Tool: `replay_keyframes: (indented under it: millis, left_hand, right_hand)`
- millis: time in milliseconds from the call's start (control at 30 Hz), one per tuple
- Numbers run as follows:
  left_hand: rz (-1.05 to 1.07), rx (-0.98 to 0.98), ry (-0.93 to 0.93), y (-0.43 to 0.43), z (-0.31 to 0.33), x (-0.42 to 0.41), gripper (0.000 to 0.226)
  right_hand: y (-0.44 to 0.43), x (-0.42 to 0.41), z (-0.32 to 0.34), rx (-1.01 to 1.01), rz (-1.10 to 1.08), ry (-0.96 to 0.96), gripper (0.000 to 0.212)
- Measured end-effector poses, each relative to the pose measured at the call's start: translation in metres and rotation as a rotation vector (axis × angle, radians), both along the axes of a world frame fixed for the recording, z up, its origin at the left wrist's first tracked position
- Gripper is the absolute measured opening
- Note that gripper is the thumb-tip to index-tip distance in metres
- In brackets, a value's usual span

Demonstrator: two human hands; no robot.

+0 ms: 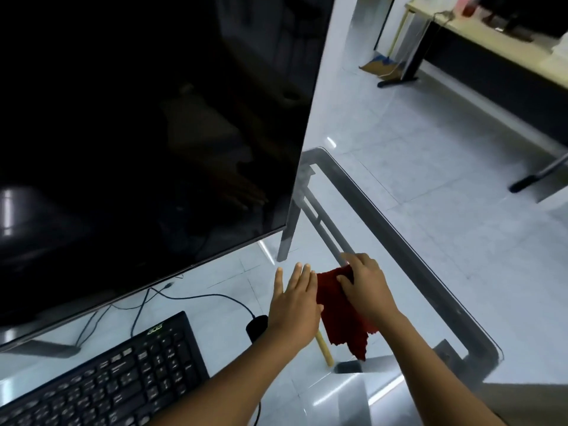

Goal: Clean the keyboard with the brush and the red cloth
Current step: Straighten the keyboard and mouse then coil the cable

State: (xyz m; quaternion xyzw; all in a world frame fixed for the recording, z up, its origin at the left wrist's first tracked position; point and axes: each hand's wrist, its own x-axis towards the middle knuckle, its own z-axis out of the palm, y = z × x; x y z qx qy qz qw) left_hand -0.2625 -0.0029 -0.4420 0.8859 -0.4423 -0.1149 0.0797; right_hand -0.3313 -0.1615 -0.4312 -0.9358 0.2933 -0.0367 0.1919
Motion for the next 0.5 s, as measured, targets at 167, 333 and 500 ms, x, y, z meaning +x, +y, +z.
replay_keyframes:
  millis: [167,333,500]
  left_hand:
    - [0.141,-0.128,0.064,0.05,0.02,0.011,0.066]
    - [0.433,-0.215,0.096,0.171,0.02,0.023,0.067]
    - [0.764,-0.275,0.093,0.3,0.007,0.023,0.068]
  right_hand:
    - [0.044,0.012,0.024,-0.005,0.064,-0.208,0.046]
    - [0.15,0.034,0.023,0.257,0.273,-0.156,0.045]
    - [0.22,0.047,0.008,0.289,0.36,0.017,0.054]
